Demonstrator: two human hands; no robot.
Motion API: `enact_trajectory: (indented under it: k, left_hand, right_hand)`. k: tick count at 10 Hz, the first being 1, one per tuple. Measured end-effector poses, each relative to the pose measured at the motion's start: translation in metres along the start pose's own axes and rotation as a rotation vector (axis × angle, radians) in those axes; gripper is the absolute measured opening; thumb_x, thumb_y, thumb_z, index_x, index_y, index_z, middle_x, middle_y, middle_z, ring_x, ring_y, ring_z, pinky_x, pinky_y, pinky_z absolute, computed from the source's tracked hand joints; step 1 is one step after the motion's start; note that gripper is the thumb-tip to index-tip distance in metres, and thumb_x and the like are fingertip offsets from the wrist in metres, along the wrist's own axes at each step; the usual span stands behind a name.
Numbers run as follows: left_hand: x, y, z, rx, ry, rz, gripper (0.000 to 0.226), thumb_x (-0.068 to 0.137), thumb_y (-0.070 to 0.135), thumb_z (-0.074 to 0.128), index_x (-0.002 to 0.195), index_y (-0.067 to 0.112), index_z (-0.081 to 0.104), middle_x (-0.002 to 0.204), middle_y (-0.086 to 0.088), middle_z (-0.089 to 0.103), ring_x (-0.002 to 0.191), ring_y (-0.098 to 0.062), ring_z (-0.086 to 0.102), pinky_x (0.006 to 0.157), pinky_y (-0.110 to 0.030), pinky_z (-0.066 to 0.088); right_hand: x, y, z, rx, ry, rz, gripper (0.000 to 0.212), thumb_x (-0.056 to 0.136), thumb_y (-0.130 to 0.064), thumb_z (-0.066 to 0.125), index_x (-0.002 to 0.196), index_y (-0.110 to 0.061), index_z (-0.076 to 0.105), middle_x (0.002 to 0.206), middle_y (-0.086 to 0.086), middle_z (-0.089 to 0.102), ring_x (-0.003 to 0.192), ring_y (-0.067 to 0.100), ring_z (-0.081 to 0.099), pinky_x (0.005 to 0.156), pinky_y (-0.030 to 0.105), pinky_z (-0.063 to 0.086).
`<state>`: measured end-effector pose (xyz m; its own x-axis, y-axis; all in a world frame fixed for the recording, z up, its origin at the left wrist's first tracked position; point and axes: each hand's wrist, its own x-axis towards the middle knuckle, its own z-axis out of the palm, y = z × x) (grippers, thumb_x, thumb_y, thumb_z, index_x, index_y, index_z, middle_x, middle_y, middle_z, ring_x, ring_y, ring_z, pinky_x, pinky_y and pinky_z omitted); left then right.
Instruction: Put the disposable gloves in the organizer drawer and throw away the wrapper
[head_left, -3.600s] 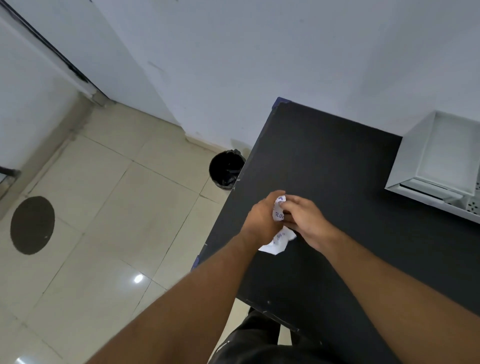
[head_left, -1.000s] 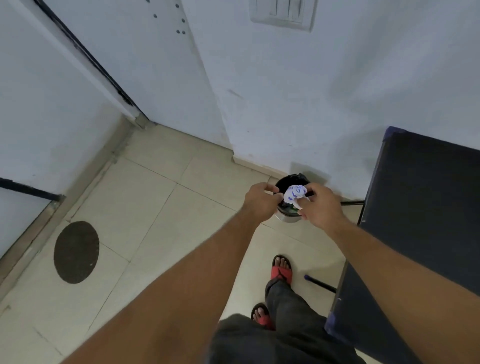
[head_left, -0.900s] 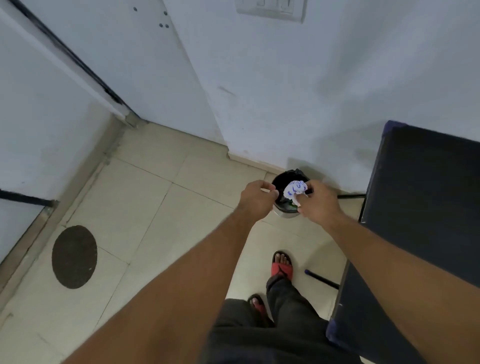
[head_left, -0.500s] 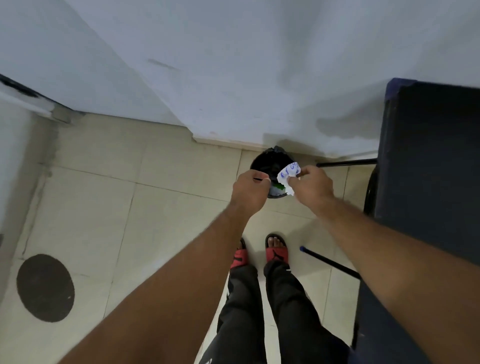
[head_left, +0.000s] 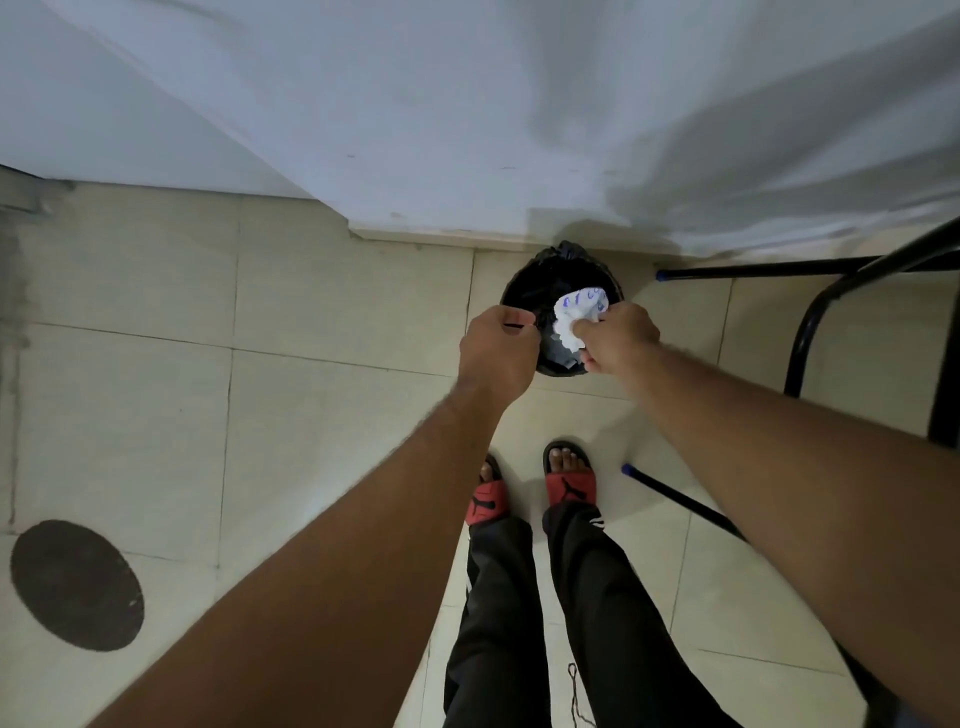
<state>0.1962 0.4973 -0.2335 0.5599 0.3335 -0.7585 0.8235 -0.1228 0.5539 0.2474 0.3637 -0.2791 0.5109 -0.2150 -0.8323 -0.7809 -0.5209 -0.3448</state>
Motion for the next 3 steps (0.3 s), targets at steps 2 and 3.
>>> enact_trajectory:
  k: [2,3]
  left_hand:
    - [0.017,-0.008,0.011,0.008,-0.035,0.011,0.025,0.092,0.015,0.056,0.114,0.016,0.067,0.102,-0.005,0.072,0.076,-0.016,0.065,0.050,-0.018,0.042]
    - [0.015,-0.007,0.012,0.006,-0.035,0.005,0.022,0.093,0.015,0.057,0.112,0.016,0.067,0.107,-0.005,0.071,0.089,-0.023,0.069,0.056,-0.021,0.046]
  right_hand:
    - [0.015,0.019,0.012,0.031,-0.032,0.081,0.057,0.090,-0.026,0.068,0.138,-0.006,0.048,0.097,0.011,0.065,0.087,0.029,0.070,0.085,0.043,0.061]
    - [0.011,0.025,0.014,-0.005,-0.024,0.038,0.056,0.090,-0.025,0.067,0.139,-0.006,0.049,0.109,0.014,0.063,0.095,0.033,0.071,0.084,0.046,0.061]
